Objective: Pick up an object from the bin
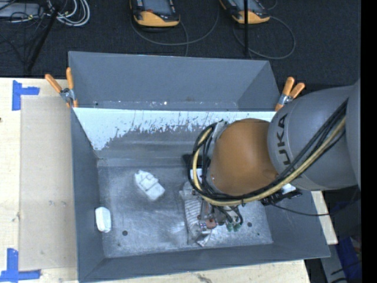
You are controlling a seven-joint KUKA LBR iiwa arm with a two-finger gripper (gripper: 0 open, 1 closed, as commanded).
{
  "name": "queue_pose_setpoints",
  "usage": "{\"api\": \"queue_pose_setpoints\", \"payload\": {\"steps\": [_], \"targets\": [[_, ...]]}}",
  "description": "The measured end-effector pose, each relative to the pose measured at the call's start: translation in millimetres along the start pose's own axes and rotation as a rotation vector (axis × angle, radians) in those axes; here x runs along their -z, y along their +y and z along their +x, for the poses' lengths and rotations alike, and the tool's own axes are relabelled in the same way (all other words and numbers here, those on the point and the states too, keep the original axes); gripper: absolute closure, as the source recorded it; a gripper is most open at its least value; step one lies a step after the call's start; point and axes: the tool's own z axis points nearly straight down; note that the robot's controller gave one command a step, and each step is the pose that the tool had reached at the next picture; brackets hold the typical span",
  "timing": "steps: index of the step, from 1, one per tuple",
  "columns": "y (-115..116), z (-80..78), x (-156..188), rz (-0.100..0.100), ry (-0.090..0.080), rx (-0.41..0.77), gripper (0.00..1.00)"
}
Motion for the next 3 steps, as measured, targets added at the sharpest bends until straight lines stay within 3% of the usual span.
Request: {"api": "queue_pose_setpoints", "payload": {"steps": [1,2,3], "targets": [[-17.3,-2.3,-22.9,-0.001,0.011,0.153,0.00],[-64.5,-27.9,-57.1,-0.013,0.030,0.175,1.00],[-64.5,-28.0,-57.1,-0.013,0.030,0.174,1.00]]}}
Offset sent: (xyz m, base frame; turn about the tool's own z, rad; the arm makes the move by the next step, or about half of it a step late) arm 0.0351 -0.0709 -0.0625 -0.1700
